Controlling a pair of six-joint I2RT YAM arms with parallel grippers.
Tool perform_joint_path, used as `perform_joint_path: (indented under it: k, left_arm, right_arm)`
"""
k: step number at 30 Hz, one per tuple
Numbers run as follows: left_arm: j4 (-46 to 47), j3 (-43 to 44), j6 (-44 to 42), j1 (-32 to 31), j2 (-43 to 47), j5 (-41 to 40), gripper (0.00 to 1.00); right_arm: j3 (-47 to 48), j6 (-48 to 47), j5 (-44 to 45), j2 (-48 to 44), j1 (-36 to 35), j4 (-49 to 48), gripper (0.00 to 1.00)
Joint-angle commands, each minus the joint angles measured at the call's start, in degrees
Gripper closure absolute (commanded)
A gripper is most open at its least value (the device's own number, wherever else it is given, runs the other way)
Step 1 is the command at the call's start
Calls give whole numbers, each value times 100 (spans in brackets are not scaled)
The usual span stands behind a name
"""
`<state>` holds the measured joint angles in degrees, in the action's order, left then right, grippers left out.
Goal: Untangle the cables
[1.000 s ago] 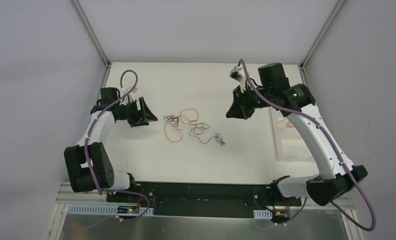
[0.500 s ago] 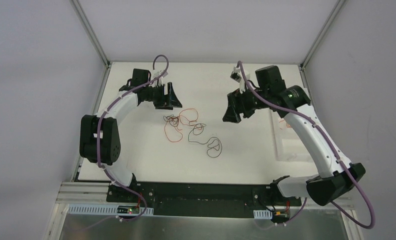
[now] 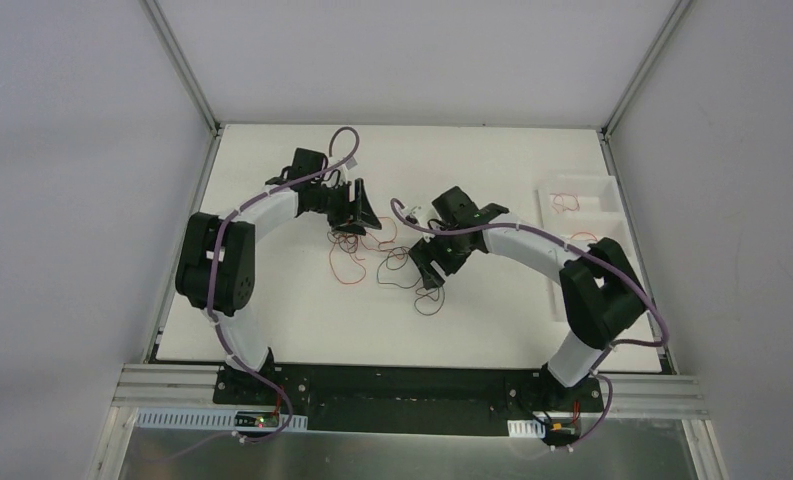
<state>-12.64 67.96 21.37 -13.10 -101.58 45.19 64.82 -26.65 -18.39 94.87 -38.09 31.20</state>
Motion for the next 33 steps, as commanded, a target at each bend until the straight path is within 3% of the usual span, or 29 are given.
perform_joint_path:
  k: [1,7,14,17,26,33]
  left_arm:
    - [394,-23,426,-122,-310,289,40]
    - [620,251,624,-157,-885,306,52]
    - [409,270,452,-140,-1162,27,65]
    - [115,325,236,-119,-1182,-189,72]
    - [-773,367,-383,618,-1126,-641,100]
    - [-1279,378,-855,1170,-1094,-1014,100]
  right_arm:
    - [217,-76,403,405,-43,-729,25]
    - [-28,-50,331,560,-297,-931,32]
    - [166,-237,615,785,-406,-385,70]
    - [186,-596,795,609,-385,369,98]
    - [610,-914,1059,-1441,634,1879,100]
    - [1418,-738,1491,-2881,1651,2150,100]
